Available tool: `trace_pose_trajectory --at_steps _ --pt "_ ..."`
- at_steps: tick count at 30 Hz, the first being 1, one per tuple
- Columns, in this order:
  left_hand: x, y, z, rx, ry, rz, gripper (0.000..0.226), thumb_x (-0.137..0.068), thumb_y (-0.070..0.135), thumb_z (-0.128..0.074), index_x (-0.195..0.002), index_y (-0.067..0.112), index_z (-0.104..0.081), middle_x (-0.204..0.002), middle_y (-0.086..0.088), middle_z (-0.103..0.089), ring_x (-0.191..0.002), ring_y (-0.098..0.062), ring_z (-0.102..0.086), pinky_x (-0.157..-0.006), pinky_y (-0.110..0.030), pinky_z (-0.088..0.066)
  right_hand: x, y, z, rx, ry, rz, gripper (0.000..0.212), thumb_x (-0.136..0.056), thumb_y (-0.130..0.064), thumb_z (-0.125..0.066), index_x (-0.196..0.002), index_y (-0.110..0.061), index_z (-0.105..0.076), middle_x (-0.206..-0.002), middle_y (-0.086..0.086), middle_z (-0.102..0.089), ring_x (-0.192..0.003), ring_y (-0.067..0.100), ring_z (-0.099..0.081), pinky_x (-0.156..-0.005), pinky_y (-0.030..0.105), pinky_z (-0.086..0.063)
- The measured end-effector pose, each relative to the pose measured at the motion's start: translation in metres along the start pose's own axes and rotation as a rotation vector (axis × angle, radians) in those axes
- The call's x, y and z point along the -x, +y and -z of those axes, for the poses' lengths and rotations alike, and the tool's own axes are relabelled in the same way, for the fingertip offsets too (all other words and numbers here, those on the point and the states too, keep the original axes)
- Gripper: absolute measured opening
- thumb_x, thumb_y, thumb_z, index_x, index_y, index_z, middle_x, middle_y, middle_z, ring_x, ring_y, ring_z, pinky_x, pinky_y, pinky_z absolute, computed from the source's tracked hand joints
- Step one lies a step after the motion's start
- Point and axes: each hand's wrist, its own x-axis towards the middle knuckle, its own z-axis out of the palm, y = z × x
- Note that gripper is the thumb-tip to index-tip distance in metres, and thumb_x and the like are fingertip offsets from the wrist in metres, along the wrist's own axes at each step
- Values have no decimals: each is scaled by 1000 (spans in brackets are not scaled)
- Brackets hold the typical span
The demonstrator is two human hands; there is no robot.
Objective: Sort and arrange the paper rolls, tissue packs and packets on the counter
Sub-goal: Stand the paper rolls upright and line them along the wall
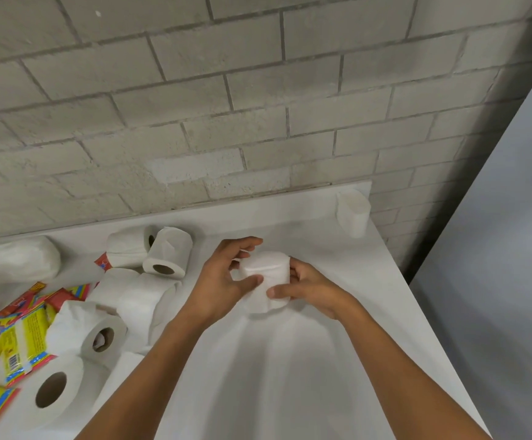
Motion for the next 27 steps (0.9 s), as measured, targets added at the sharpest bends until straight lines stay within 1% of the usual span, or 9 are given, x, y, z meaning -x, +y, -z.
trace_pose_trajectory --at_steps 4,6,8,10,12,17,19,23,27 --pt "-3 -2 -3 33 81 37 54 -83 21 -79 -126 46 -57 -127 21 -53 -112 -1 -57 -95 -17 -47 -6 0 16 6 318 51 64 -65 -22 -90 -120 -29 -59 -112 -4 -70 -104 16 -67 -94 39 -56" --pt "-3 -7 -2 26 98 74 52 -84 26 -78 -127 44 -57 -127 19 -55 -111 -2 -57 -93 -18 -48 -10 -2 26 30 489 64 64 -67 -22 -89 -122 -26 -58 -111 -4 -68 -100 14 -66 -85 31 -56" --pt "-2 -13 -1 24 94 98 49 -85 26 -77 -127 43 -57 -124 17 -58 -112 -2 -58 -93 -19 -48 -17 -5 37 60 632 74 65 -70 -23 -86 -127 -24 -55 -112 -5 -65 -95 9 -63 -76 22 -52" --pt "0 -20 1 25 85 126 47 -86 25 -75 -126 42 -58 -122 17 -61 -112 -3 -58 -93 -20 -47 -27 -6 50 81 741 83 68 -72 -22 -85 -132 -21 -52 -116 -3 -62 -96 12 -61 -76 23 -50" --pt "2 -29 2 15 84 154 45 -88 23 -74 -125 42 -58 -119 17 -62 -112 -3 -58 -92 -20 -48 -40 -4 61 124 837 68 70 -72 -22 -84 -134 -18 -51 -122 2 -59 -101 19 -60 -82 29 -50" --pt "12 -52 9 -4 102 228 42 -89 19 -73 -122 40 -59 -115 14 -65 -111 -5 -60 -85 -16 -45 -70 0 76 185 1011 19 66 -77 -19 -74 -136 -15 -47 -127 10 -49 -113 32 -54 -87 36 -46" --pt "15 -59 11 -11 111 255 41 -88 18 -73 -120 40 -60 -113 13 -67 -111 -6 -60 -83 -16 -45 -81 0 80 200 1064 -6 64 -77 -18 -72 -136 -15 -46 -129 10 -48 -115 34 -52 -87 38 -46" --pt "21 -66 14 -60 121 292 37 -89 18 -72 -118 38 -61 -109 13 -68 -107 -4 -61 -75 -9 -44 -95 1 83 213 1145 -60 64 -78 -18 -73 -135 -15 -45 -131 11 -47 -118 36 -48 -90 42 -44" --pt "23 -75 18 -72 134 313 37 -88 15 -73 -118 35 -62 -107 9 -69 -107 -6 -61 -76 -10 -44 -104 3 82 219 1180 -88 62 -77 -19 -74 -131 -14 -45 -131 11 -48 -116 37 -49 -92 44 -44"
